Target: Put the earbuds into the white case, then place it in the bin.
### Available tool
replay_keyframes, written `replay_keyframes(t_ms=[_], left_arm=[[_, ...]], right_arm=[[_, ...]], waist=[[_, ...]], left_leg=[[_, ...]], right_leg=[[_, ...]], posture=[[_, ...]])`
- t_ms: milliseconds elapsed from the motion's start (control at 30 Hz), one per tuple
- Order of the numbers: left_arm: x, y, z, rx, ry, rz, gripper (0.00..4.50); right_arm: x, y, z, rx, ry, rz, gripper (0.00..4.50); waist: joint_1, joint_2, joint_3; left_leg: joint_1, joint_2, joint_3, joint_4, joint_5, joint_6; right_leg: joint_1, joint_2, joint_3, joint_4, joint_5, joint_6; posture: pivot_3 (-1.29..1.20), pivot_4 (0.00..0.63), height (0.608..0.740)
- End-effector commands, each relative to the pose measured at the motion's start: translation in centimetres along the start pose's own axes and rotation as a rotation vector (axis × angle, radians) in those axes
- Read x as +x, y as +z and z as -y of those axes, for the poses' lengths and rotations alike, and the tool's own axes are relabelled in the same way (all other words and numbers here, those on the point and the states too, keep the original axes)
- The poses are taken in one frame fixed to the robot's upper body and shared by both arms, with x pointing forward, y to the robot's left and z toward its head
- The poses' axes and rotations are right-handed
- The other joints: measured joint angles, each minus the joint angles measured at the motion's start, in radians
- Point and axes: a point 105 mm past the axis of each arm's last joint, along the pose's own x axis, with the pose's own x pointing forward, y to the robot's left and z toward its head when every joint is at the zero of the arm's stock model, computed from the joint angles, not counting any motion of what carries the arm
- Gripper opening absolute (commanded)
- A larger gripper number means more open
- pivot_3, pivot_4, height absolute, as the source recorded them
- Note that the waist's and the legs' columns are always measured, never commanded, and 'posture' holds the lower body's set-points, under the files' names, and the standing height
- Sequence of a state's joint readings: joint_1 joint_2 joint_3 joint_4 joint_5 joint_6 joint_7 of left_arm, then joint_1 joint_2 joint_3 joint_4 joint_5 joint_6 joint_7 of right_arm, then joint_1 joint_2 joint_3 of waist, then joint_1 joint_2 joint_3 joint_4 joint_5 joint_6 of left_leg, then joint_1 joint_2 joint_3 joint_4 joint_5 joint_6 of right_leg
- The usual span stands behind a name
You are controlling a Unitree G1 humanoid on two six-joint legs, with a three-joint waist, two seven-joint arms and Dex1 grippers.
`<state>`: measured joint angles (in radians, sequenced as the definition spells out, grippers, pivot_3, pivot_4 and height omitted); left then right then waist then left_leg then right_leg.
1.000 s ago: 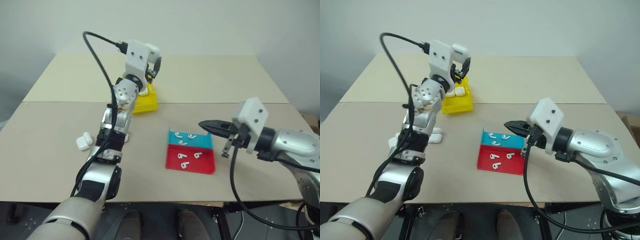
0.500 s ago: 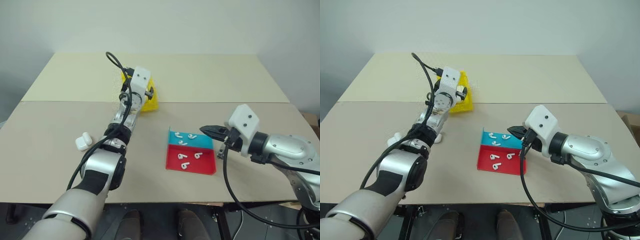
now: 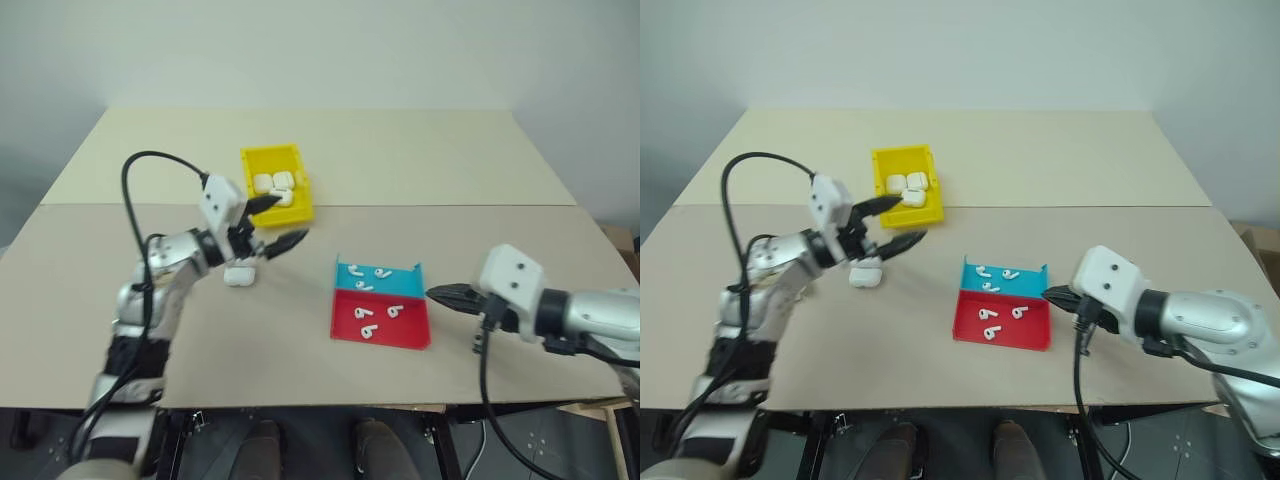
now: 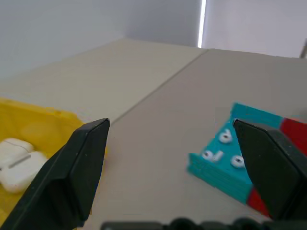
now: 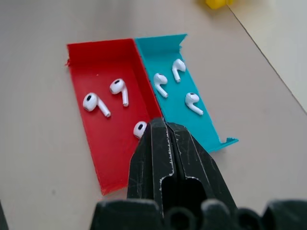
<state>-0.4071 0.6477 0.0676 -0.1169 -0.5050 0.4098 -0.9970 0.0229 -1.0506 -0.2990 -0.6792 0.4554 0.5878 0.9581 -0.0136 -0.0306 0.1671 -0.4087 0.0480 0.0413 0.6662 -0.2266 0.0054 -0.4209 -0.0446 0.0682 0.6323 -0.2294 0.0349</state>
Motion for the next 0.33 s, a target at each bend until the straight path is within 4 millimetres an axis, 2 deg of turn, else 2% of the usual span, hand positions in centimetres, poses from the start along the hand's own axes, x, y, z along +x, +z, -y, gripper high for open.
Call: replay_keyframes(t_ms=[33,200,333], left_arm=[[-3.6,1.1,1.2,0.085,-0.091,-0.068,4.47],[-6.9,0.3,2.0,0.145,-0.155,-0.209,4.47],[-7.2,0.7,2.3,0.166,-0.140,-0.240,4.47]], right_arm=[[-2.6,0.7,0.0,-0.126,0.050,0.012,0.00],[-4.4,0.4,-0.2,-0.183,0.069,0.014,0.00],[-4.8,-0.3,-0.2,-0.166,0.064,0.014,0.00]], waist=[[0.001,0.000,0.000],[0.005,0.000,0.000],[0.003,0.000,0.000]], left_leg=[[0.001,0.000,0.000,0.000,0.000,0.000],[0.005,0.001,0.002,0.001,0.000,0.000],[0.004,0.002,0.003,0.001,0.000,0.000]], right_leg=[[0.001,0.000,0.000,0.000,-0.001,0.002],[0.003,0.000,0.000,0.000,-0.005,0.003],[0.001,0.000,0.001,0.001,-0.004,0.004]], posture=[[0.00,0.150,0.740],[0.00,0.150,0.740],[0.00,0.150,0.740]])
